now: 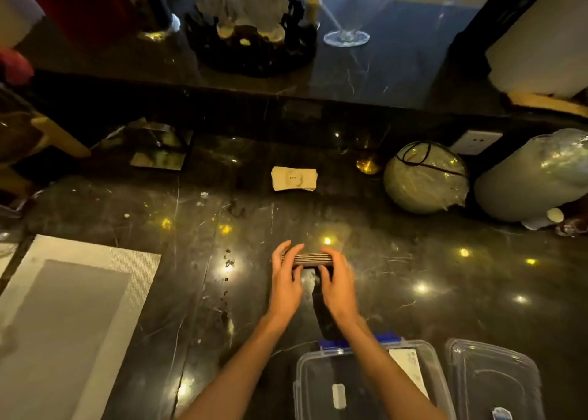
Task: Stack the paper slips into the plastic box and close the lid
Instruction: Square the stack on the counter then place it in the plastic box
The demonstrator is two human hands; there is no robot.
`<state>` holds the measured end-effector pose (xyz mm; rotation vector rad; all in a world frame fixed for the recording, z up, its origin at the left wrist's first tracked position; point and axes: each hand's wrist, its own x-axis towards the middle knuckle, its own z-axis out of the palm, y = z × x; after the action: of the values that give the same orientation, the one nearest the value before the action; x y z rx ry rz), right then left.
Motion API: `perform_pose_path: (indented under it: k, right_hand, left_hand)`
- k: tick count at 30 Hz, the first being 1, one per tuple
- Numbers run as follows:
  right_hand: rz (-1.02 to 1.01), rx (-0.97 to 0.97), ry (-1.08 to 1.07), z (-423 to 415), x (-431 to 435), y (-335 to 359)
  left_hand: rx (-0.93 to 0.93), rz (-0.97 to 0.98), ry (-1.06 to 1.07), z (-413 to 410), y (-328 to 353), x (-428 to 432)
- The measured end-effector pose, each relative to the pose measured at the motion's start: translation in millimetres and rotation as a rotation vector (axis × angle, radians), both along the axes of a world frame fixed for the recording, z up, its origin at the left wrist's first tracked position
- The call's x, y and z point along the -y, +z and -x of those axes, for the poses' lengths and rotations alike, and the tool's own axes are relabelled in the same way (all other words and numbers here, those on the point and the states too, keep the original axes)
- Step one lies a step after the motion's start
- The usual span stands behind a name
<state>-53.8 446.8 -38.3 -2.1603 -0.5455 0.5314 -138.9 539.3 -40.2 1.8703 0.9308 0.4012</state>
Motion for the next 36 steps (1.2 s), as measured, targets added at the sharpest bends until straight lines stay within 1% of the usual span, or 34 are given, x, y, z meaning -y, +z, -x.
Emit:
perform_pose_path:
  k: [2, 5, 8, 10, 11, 13, 15, 19, 20, 23, 26, 27, 30, 33, 36]
  right_hand:
    - [0.019, -0.008, 0.008, 2.8, -0.9, 1.6]
    - [-0.014, -0.003, 0.010, -1.8, -6.6, 7.6]
    - [-0.054, -0.094, 0.016, -26.1, -28.0, 22.7]
    - [-0.039, -0.128, -0.012, -48.0, -55.3, 35.6]
    - [-0.031, -0.139, -0.034, -60.7, -72.3, 40.6]
    - [0.034, -0.128, -0.052, -87.8, -108.5, 47.1]
    - [0.156, -0.113, -0.014, -113.3, -142.5, 49.7]
    - [0.328, -0.176, -0.036, -143.4, -184.0, 46.5]
    - [0.361, -0.175, -0.043, -146.8, -189.0, 43.3]
    - [0.381, -0.154, -0.082, -147.4, -196.3, 31.9]
    - [0.458, -0.087, -0.075, -147.9, -197.3, 24.2]
    - [0.449, -0.114, -0.068, -150.1, -197.3, 22.2]
    - [0.286, -0.278, -0.089, -161.0, -195.1, 15.9]
    - [0.166, -0.430, -0.146, -168.4, -188.3, 16.9]
    - [0.072, -0.540, -0.159, -168.1, -166.6, 22.2]
  left_hand:
    - [-0.006, 0.008, -0.005, 3.0, 0.6, -0.6]
    - [0.006, 0.009, -0.007, 3.9, 5.2, -5.6]
    - [0.011, 0.108, 0.082, -12.1, 15.4, -32.2]
    - [-0.004, 0.183, 0.157, -32.9, 26.9, -64.9]
    - [-0.030, 0.188, 0.178, -46.4, 32.7, -84.0]
    - [-0.100, 0.158, 0.189, -75.1, 42.7, -123.3]
    - [-0.167, 0.124, 0.155, -103.9, 48.5, -157.1]
    - [-0.405, 0.090, 0.063, -144.0, 39.1, -195.1]
    - [-0.440, 0.087, 0.049, -150.3, 34.1, -200.3]
    - [-0.461, 0.099, 0.038, -160.4, 21.6, -209.0]
    - [-0.506, 0.145, 0.041, -165.0, 14.7, -214.1]
    - [-0.527, 0.164, 0.036, -166.4, 13.9, -215.1]
    - [-0.523, 0.280, 0.027, -170.9, 11.4, -217.6]
    - [-0.507, 0.414, 0.069, -169.4, 14.0, -218.0]
    - [-0.452, 0.450, 0.046, -156.6, 19.0, -202.7]
